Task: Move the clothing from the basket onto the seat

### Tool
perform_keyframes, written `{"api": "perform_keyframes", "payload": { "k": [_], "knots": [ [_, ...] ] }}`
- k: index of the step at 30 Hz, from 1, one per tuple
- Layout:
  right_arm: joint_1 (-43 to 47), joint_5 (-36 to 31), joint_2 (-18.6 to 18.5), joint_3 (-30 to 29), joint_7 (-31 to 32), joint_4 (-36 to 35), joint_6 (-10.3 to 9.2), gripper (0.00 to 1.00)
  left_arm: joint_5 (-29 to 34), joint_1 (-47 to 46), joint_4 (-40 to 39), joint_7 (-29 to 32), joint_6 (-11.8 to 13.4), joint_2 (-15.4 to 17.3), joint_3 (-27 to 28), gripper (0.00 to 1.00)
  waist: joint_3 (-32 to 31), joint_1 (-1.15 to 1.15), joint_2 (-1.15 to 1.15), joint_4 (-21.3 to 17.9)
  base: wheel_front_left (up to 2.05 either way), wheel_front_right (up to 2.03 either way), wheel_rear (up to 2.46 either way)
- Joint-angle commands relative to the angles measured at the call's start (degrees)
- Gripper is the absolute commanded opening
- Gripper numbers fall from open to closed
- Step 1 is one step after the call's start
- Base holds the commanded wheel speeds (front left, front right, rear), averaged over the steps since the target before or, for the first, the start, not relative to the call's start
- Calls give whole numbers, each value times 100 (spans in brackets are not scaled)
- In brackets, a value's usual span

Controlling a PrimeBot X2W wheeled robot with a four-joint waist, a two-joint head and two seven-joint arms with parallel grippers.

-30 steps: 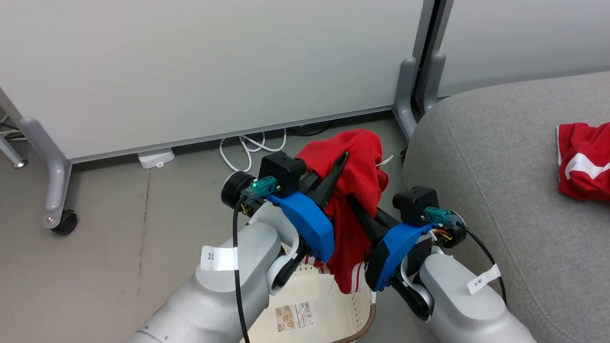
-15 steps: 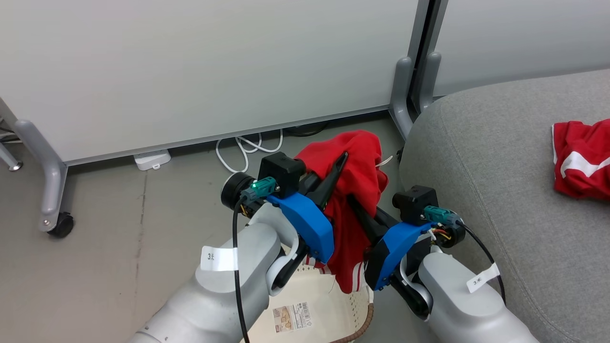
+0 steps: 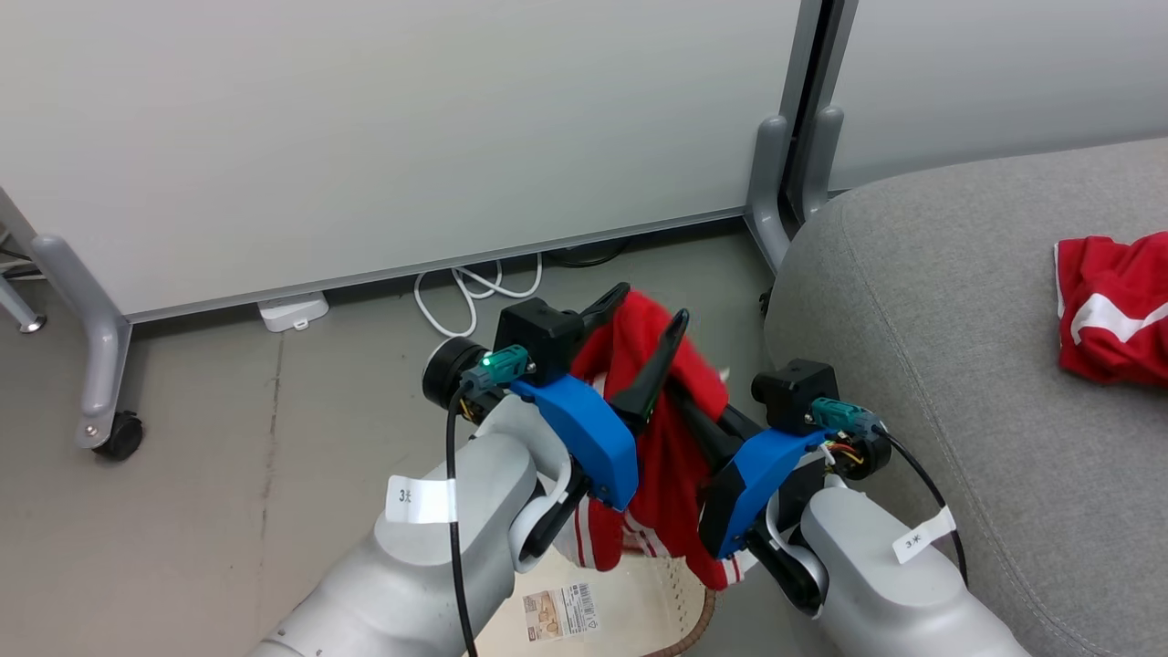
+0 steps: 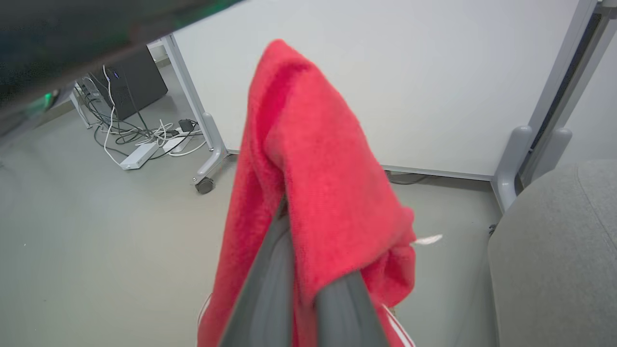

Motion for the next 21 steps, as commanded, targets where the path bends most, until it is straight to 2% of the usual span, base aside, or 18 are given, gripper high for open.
{"api": "perform_keyframes", "payload": {
  "k": [1, 7, 12, 21],
  "knots": [
    [-86, 42, 10, 5, -38, 8, 1, 0, -26, 27, 20, -29, 21, 5, -19, 100, -2, 0, 0, 3, 0, 0, 0],
    [-109, 95, 10, 44, -44, 24, 1, 0, -23, 29, 61, -29, 33, 5, 3, 100, -7, 0, 0, 8, 0, 0, 0],
    [-114, 103, 10, 36, -45, 45, 1, 0, 105, 156, -34, -28, 226, 38, 248, 100, 5, 0, 0, 11, 0, 0, 0],
    [-44, -33, 6, -160, -48, -48, 1, 0, 813, 1121, -1041, -24, 512, 283, 1233, 100, 62, 0, 0, 52, 0, 0, 0]
  ]
}}
